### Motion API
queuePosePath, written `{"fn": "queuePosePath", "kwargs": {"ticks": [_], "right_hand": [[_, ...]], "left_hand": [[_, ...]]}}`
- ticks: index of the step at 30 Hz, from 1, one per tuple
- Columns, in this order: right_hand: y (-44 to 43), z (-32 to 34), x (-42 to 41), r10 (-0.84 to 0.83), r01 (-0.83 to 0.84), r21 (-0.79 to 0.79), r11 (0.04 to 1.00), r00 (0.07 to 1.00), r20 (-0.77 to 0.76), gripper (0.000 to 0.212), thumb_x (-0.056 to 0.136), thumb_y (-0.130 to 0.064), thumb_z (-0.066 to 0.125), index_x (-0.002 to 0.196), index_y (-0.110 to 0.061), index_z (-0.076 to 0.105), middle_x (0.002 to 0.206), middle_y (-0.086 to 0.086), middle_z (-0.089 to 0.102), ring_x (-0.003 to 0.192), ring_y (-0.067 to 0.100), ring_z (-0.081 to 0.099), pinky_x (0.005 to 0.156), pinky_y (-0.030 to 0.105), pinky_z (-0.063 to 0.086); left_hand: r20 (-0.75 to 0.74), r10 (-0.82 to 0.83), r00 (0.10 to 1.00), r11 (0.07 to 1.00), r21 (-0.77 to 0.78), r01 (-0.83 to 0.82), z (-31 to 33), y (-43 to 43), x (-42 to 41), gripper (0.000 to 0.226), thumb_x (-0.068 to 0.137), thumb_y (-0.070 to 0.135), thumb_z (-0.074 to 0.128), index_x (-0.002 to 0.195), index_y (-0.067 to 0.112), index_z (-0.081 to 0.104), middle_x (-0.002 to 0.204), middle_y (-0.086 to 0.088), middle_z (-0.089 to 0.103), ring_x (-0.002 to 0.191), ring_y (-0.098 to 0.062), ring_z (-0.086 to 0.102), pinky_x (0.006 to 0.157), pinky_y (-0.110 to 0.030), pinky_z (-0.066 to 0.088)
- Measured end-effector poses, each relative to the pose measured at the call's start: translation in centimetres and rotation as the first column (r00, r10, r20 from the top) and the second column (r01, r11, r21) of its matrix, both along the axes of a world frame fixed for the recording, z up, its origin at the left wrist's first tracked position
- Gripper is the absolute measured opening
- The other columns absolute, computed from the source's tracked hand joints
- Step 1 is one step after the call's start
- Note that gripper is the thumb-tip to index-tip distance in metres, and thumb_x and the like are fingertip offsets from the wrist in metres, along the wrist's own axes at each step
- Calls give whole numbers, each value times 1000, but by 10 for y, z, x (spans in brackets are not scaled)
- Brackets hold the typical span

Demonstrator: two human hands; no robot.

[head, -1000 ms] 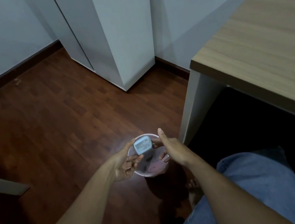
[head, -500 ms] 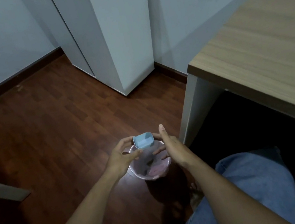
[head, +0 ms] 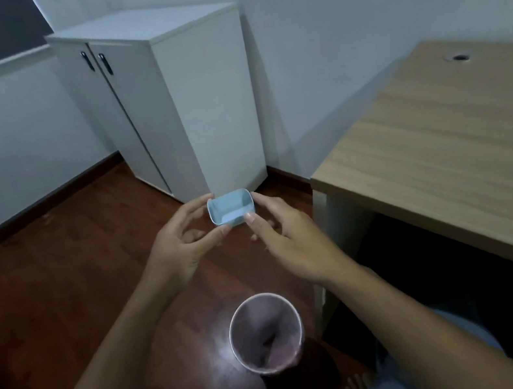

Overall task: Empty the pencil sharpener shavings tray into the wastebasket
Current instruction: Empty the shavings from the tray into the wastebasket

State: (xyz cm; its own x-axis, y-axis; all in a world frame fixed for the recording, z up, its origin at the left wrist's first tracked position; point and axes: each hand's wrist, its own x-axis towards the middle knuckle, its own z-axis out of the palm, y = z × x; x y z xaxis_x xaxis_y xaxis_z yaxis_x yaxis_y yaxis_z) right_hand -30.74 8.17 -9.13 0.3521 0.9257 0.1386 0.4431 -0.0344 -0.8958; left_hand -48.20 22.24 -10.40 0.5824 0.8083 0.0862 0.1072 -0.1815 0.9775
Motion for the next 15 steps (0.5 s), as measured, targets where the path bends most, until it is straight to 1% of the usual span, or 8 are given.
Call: {"fn": "queuePosePath", "kwargs": {"ticks": [1,3,6,7,8,10,12,15], "right_hand": [[-3,15,5,10,-11,11,1000,999,46,54,116,-49,54,168,-34,52,151,-10,65,116,16,78,106,43,64],[-11,41,19,14,-18,31,999,991,136,52,117,-48,54,166,-32,55,151,-8,68,122,14,76,111,40,61],[-29,75,45,-1,-15,74,997,977,211,51,117,-48,54,165,-31,58,151,-8,73,127,12,76,112,41,61],[-37,85,54,-15,-3,76,997,974,227,50,117,-48,54,164,-32,59,148,-8,74,126,11,77,110,42,62],[-46,94,62,-34,15,75,997,966,256,50,117,-48,53,163,-32,60,146,-8,75,123,10,78,108,41,63],[-65,110,79,-91,62,96,993,937,337,49,117,-49,52,161,-30,63,146,-9,75,119,9,77,106,38,63],[-87,123,95,-149,102,135,985,906,397,46,117,-47,53,157,-28,67,144,-12,76,115,7,76,104,31,61],[-128,141,123,-252,179,192,965,833,492,42,117,-42,56,151,-24,72,139,-10,78,113,5,73,96,20,57]], "left_hand": [[-7,-14,1000,999,29,14,13,0,3,62,86,9,89,144,17,69,143,-11,76,71,-8,71,65,-11,56],[4,-49,999,996,69,49,39,-2,11,60,84,17,89,142,20,71,142,-7,76,78,-14,71,64,-9,54],[46,-127,991,989,77,124,70,-11,30,56,80,35,90,134,38,75,141,4,77,92,-29,66,83,-32,59],[52,-158,986,984,87,153,77,-14,38,54,82,35,90,134,40,75,141,5,77,93,-30,67,88,-40,57],[52,-183,982,979,99,177,82,-16,47,52,85,33,90,135,38,75,141,5,76,92,-28,68,89,-42,56],[43,-236,971,966,124,229,92,-23,69,47,92,20,86,136,30,73,139,1,77,88,-17,71,82,-26,61],[35,-284,958,952,130,277,100,-32,93,42,94,11,83,132,25,73,132,-1,79,80,-8,74,67,-12,57],[35,-366,930,922,148,357,110,-51,134,46,83,28,88,128,32,75,125,5,82,84,-5,75,66,-11,58]]}}
